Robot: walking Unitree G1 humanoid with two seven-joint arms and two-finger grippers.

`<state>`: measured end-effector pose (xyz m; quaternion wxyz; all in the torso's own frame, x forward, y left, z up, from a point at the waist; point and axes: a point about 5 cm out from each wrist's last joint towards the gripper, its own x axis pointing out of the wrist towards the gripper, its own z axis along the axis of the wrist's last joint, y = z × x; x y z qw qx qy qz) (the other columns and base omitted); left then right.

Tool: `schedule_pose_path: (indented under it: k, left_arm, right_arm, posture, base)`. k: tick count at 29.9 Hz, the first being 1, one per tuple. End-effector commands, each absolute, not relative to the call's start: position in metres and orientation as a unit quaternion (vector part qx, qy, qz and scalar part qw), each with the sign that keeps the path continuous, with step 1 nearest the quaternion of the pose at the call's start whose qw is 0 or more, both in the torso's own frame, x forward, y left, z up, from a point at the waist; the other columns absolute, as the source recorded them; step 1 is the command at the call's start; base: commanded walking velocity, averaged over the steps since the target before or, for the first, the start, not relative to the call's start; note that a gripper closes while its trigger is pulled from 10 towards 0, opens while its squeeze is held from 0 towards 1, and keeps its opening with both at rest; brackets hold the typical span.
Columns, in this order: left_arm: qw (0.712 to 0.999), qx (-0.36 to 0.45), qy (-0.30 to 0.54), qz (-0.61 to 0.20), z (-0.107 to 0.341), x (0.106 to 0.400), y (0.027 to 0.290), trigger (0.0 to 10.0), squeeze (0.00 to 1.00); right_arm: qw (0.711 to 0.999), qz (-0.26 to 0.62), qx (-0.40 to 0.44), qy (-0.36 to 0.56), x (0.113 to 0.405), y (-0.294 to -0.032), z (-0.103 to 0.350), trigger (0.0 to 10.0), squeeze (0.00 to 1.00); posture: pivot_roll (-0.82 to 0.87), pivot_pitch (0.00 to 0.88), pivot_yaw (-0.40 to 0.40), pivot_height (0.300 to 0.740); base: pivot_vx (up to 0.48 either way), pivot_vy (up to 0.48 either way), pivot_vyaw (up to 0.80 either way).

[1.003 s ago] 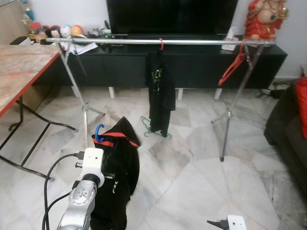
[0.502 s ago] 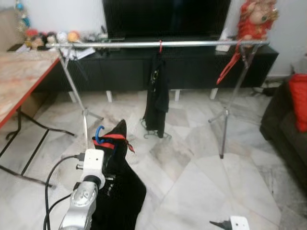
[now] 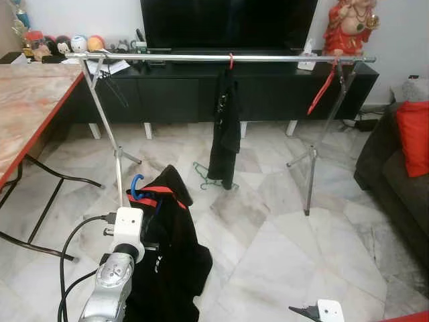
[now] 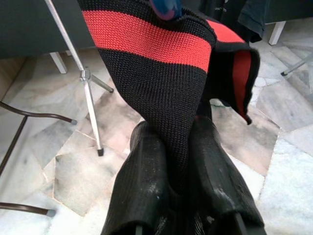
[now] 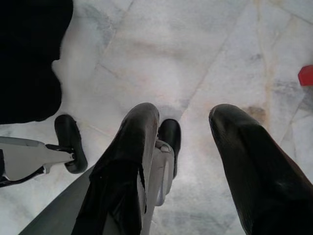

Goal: Hang hanger

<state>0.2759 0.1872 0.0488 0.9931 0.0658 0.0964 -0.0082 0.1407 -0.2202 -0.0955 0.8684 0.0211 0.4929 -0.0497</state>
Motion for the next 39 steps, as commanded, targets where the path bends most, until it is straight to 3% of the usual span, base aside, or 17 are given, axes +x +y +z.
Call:
schedule_pose_path:
  k: [1, 39]
  left_arm:
    - [0.995, 0.063, 0.08, -0.012, 0.0568, 0.2789, 0.1849, 10.0, 0.0]
    - [0.995, 0.059, 0.079, -0.018, 0.0573, 0.2811, 0.1795, 10.0, 0.0]
  right_arm:
    - [0.87, -0.055, 0.021, 0.489, 0.1414, -0.223, -0.0946, 10.0, 0.0]
    - [0.87, -0.047, 0.013, 0.491, 0.1425, -0.2234, -0.0941, 10.0, 0.0]
  posture:
    - [-0.03, 0.0, -0.011, 0.74]
    - [-0.01, 0.0, -0.029, 0.74]
  base:
    - [0.0, 0.289, 0.0]
    - [0.0, 0.34, 0.0]
